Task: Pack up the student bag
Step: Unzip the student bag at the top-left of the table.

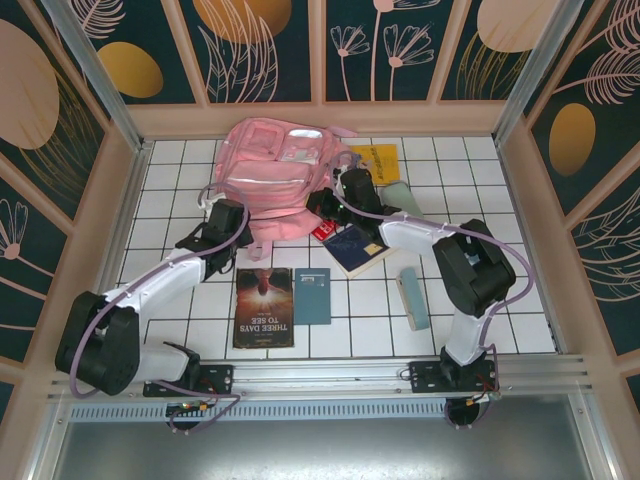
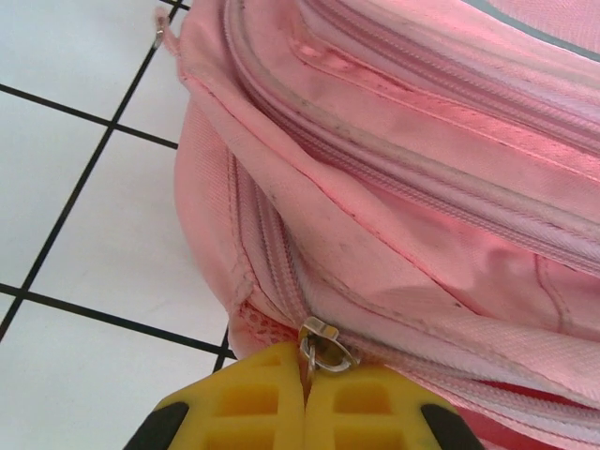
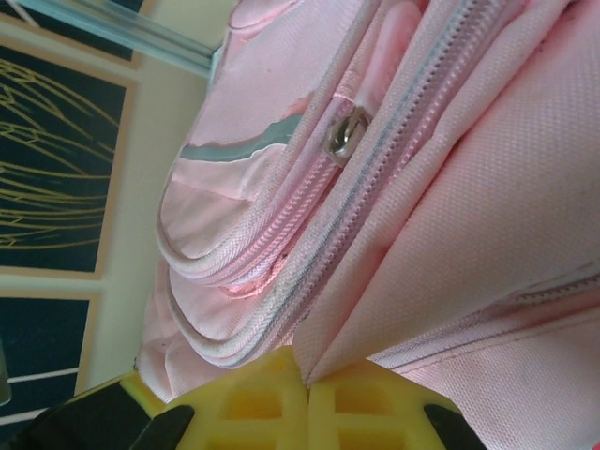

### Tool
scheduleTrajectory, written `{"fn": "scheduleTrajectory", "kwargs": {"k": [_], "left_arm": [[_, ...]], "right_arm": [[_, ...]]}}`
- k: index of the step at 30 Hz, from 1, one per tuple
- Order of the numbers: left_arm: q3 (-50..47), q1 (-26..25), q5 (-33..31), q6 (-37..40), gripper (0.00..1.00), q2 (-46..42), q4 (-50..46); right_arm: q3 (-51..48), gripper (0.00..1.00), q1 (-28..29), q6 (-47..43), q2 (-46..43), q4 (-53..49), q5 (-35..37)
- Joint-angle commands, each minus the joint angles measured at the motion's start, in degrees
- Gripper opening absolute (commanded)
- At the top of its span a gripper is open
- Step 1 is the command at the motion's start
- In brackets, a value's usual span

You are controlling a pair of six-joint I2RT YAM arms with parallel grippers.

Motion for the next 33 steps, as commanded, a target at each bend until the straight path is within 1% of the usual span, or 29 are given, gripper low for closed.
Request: {"fn": "scheduleTrajectory", "kwargs": {"k": [1, 3, 4, 7, 10, 13, 15, 16, 18, 19, 22, 24, 27, 29, 33], "left_arm": [[-0.68, 6.13, -16.38, -3.85, 0.0, -2.9, -10.71], [-0.75, 6.23, -15.75, -3.35, 0.0, -3.77, -10.89], [-1.07, 6.3, -14.42, -2.54, 0.0, -4.14, -10.26], [-2.95, 6.26, -5.29, 1.52, 0.0, -4.86, -5.7], [-3.19, 6.13, 3.19, 4.19, 0.0, -3.09, -3.22], [-3.58, 4.65, 8.53, 5.56, 0.0, -3.06, -0.22], [-2.81, 3.38, 7.27, 6.27, 0.0, -3.34, -1.01], [-1.88, 3.23, 6.25, 6.65, 0.0, -2.9, -2.64], [0.99, 3.2, 4.05, 7.43, 0.0, -0.67, -7.35], [2.23, 3.08, 4.0, 7.96, 0.0, 0.5, -8.79], [3.95, 0.94, 9.07, 9.82, 0.0, 2.16, -7.66], [7.17, -0.79, 7.67, 10.7, 0.0, 4.1, -10.46], [13.42, -0.9, 4.82, 13.32, 0.0, 8.21, -18.9], [16.81, -0.85, 2.75, 15.27, 0.0, 10.88, -24.67], [18.88, -0.69, -2.44, 17.23, 0.0, 13.97, -30.76]], "right_arm": [[1.48, 0.0, -7.49, -3.85, -2.85, -1.63, 7.49], [2.4, 0.0, -8.69, -4.77, -2.55, -2.28, 6.84], [3.34, 0.0, -9.2, -5.29, -2.26, -2.95, 6.41], [6.53, 0.0, -11.25, -6.96, -0.9, -5.11, 4.58], [9.47, 0.0, -12.55, -8.22, 0.16, -7.15, 2.45], [10.12, 0.0, -12.51, -8.92, 0.24, -6.61, 0.54], [11.1, 0.0, -12.28, -9.9, 0.78, -7.2, 0.11], [12.06, 0.0, -12.28, -10.43, 1.21, -8.86, 0.38], [12.36, 0.0, -12.44, -10.97, 1.32, -9.07, 0.85], [12.33, 0.0, -12.45, -10.99, 1.26, -9.0, 0.91], [12.32, 0.0, -11.8, -10.17, 1.6, -7.39, -1.62], [13.53, 0.0, -10.61, -11.11, 2.42, -8.25, -1.88], [15.5, 0.0, -9.65, -13.52, 3.09, -11.15, -1.22], [15.46, 0.0, -10.31, -14.6, 2.5, -12.0, -0.94], [12.97, 0.0, -12.74, -14.81, 0.78, -11.1, -0.75]]}}
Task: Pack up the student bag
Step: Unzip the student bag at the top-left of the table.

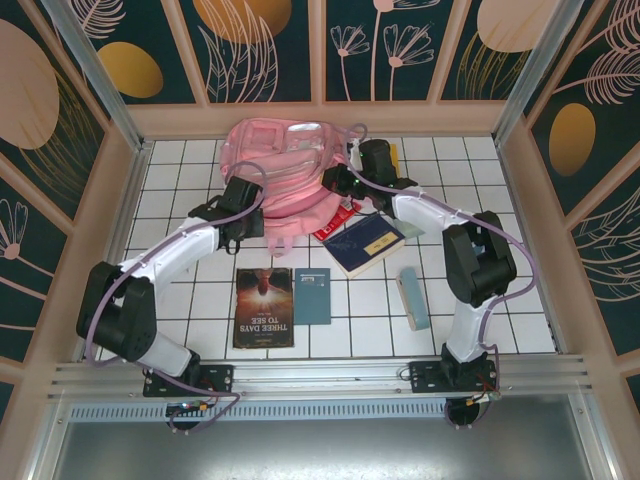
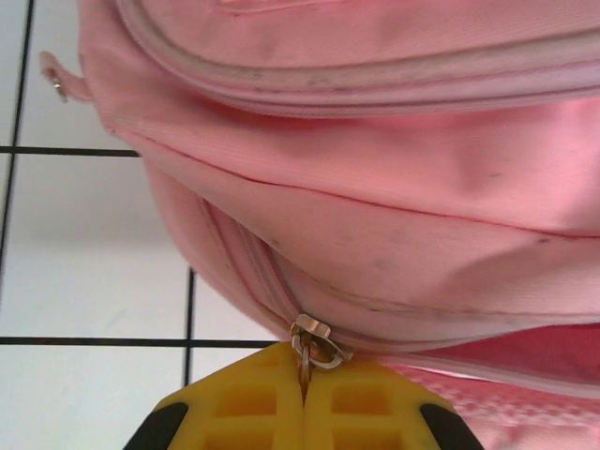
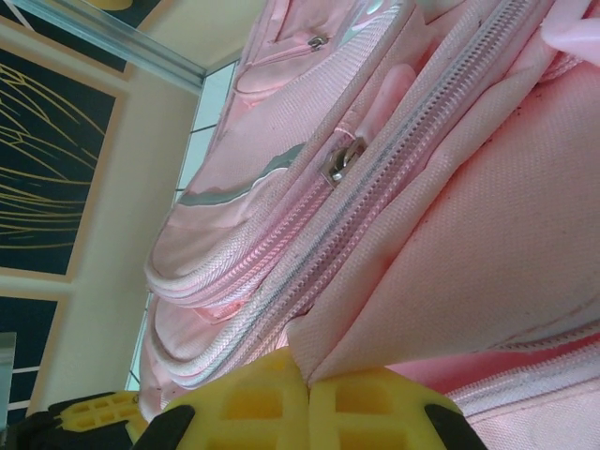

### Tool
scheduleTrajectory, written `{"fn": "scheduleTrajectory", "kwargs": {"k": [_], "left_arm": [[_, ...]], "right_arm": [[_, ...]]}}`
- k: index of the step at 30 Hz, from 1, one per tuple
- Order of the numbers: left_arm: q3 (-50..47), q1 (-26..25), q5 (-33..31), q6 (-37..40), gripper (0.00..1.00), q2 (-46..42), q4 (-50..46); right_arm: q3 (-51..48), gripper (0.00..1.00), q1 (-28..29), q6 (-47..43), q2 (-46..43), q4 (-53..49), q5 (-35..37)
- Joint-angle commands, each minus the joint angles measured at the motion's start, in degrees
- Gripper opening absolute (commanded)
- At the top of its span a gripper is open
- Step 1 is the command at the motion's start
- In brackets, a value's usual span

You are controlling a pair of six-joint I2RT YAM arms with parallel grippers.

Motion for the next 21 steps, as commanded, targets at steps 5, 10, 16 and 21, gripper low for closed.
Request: {"fn": "scheduleTrajectory", "kwargs": {"k": [5, 10, 16, 21], "left_arm": [[0.57, 5.2, -14.02, 2.39, 0.0, 2.91, -14.77], [1.26, 9.91, -17.65, 2.24, 0.0, 4.44, -13.44], [2.9, 12.69, -20.14, 3.12, 0.0, 12.01, -11.59], [2.93, 15.8, -20.73, 3.21, 0.0, 13.77, -8.77]], "right_arm": [[-4.19, 0.0, -7.73, -0.13, -4.14, 5.45, 5.66], [-5.27, 0.0, -9.29, 1.4, -4.2, 6.87, 3.45], [-5.66, 0.0, -9.97, 1.17, -5.09, 6.19, 4.29], [-5.46, 0.0, -10.23, 1.59, -5.18, 6.52, 3.23]]}}
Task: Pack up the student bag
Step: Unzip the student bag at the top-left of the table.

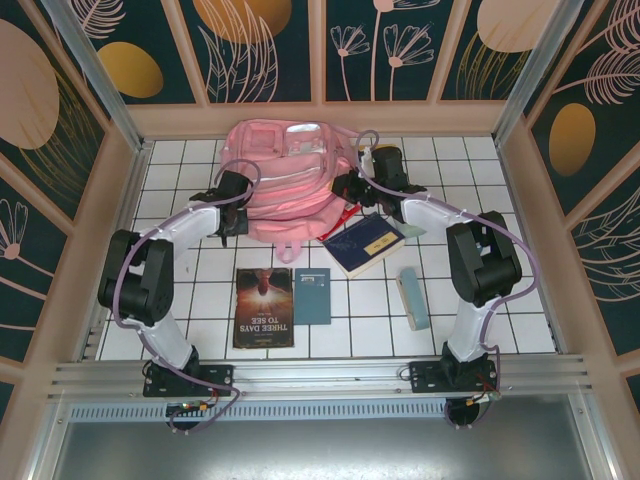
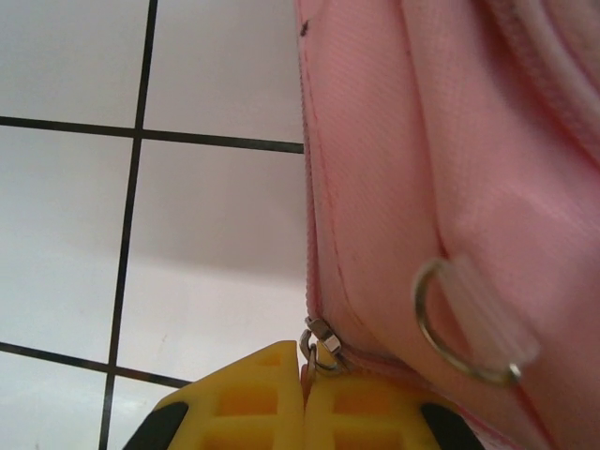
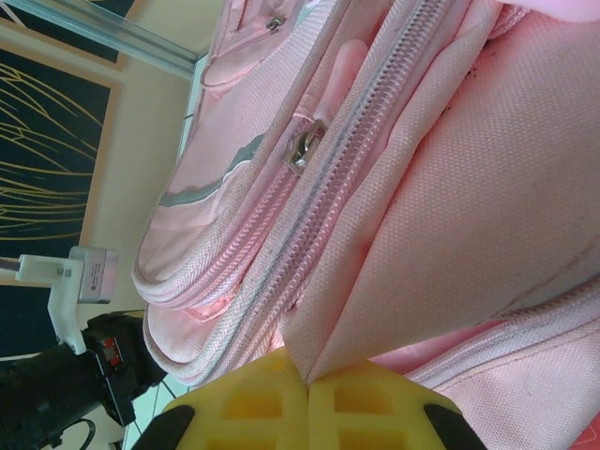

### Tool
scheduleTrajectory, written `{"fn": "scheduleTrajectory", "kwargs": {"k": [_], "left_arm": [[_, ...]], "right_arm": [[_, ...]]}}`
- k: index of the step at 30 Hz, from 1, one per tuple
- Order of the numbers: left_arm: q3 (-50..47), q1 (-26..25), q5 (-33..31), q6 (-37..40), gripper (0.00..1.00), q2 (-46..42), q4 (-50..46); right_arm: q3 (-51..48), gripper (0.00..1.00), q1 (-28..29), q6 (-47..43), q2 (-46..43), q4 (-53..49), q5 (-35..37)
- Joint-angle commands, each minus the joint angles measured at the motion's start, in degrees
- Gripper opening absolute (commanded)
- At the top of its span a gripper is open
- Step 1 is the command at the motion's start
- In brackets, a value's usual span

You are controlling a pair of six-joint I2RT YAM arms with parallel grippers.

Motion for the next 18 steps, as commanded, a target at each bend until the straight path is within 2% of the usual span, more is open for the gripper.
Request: {"fn": "scheduleTrajectory", "kwargs": {"k": [1, 6, 8, 11, 12, 13, 18], "left_arm": [[-0.19, 8.05, -15.19, -1.11, 0.0, 2.33, -7.56], [1.75, 8.58, -13.7, -1.88, 0.0, 3.38, -6.88], [1.52, 8.6, -11.17, -2.07, 0.0, 2.01, -6.9], [0.55, 8.5, -5.08, -2.57, 0.35, -3.26, -7.37], [-0.07, 8.45, -3.36, -2.59, 0.44, -5.76, -7.23], [-0.69, 8.24, -1.31, -2.51, 0.5, -8.88, -6.93], [-1.27, 5.73, 6.76, -0.86, 0.65, -19.74, -4.28]], "right_arm": [[0.33, 0.0, -6.58, 0.44, -4.22, 3.51, 8.19], [0.72, 0.0, -5.41, -0.06, -3.93, 3.8, 6.58], [1.26, 0.0, -4.68, -0.13, -3.56, 4.08, 4.78], [2.7, 0.0, -3.09, -0.89, -2.83, 3.46, 3.18], [3.27, 0.0, -2.56, -1.04, -2.61, 3.13, 2.97], [3.68, 0.0, -2.14, -1.04, -2.39, 3.21, 2.57], [5.45, 0.0, -0.11, -1.35, -1.7, 2.73, 2.25]]}}
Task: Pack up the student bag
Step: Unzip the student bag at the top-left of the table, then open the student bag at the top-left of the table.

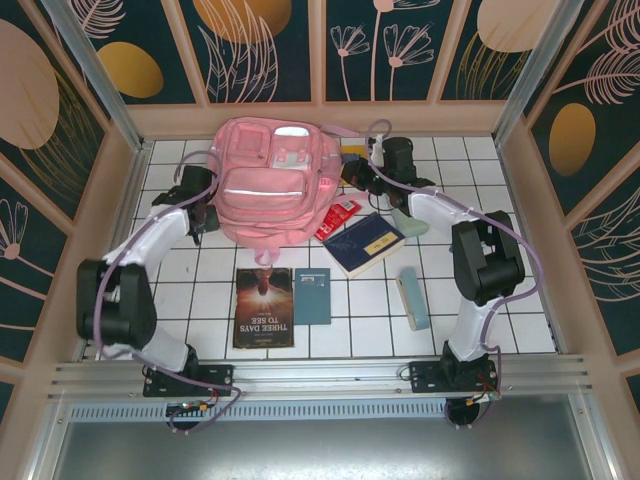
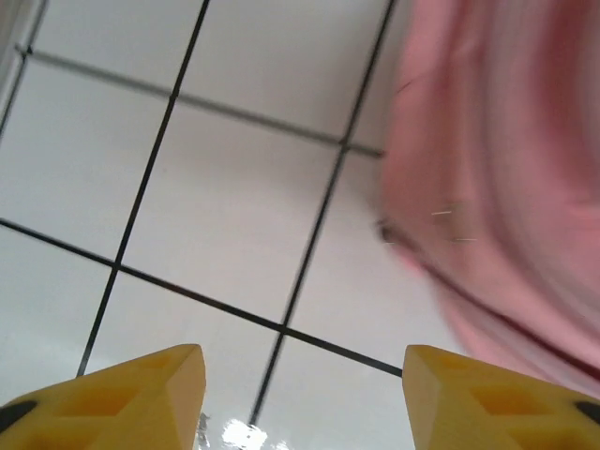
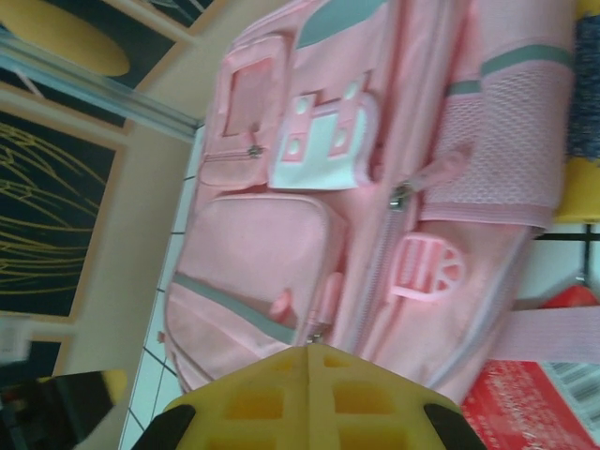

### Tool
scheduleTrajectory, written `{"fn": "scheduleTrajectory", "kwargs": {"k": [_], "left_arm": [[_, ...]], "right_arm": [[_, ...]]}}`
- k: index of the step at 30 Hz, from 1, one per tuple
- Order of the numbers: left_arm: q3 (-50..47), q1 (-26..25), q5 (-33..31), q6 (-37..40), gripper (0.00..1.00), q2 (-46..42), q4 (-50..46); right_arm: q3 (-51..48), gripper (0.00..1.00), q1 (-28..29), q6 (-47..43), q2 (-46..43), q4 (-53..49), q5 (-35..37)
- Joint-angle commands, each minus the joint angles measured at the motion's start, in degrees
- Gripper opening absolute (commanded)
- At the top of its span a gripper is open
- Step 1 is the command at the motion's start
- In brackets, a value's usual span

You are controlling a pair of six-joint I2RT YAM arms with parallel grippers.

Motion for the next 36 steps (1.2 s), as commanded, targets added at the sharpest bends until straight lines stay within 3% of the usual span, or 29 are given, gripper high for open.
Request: {"fn": "scheduleTrajectory", "kwargs": {"k": [1, 2, 4, 7, 11, 13, 21, 28, 33, 36], "left_arm": [[0.64, -2.91, 6.58, 1.32, 0.66, -6.92, 1.97], [1.08, -4.16, 7.21, 2.02, 0.64, -7.37, 2.93], [1.79, -6.33, 7.99, 3.57, 0.64, -7.03, 4.77], [3.02, -9.89, 8.46, 5.84, 0.61, -3.88, 6.7], [3.9, -14.51, 8.27, 9.11, 0.5, 0.88, 8.89], [4.74, -16.76, 8.61, 10.82, 0.5, 3.56, 9.46], [8.51, -24.92, 0.91, 15.21, 0.51, 13.93, 11.91], [8.57, -26.11, -15.95, 16.22, 0.53, 16.4, 18.28], [9.6, -26.18, -12.16, 19.07, 0.56, 17.51, 19.41], [10.91, -26.13, -11.36, 19.61, 0.51, 19.96, 17.78]], "right_arm": [[2.91, 0.0, 2.1, -1.35, -1.72, 0.56, 0.05], [2.56, 0.0, 2.57, -1.47, -1.95, 0.44, 0.37], [0.64, 0.19, 3.17, -1.17, -3.32, 1.33, 0.92], [-5.05, 0.34, 3.59, 0.01, -7.43, 3.74, 2.81], [-13.84, 0.46, 3.46, 2.21, -13.9, 7.88, 5.17], [-18.23, 0.5, 3.38, 3.18, -17.11, 9.5, 6.23], [-29.24, 0.55, 2.07, 5.64, -24.79, 12.33, 8.12], [-32.78, 0.56, 1.88, 6.19, -27.02, 13.26, 7.81], [-33.72, 0.56, 1.89, 6.54, -26.39, 14.35, 7.51], [-33.88, 0.56, 2.02, 6.87, -25.69, 15.0, 6.87]]}}
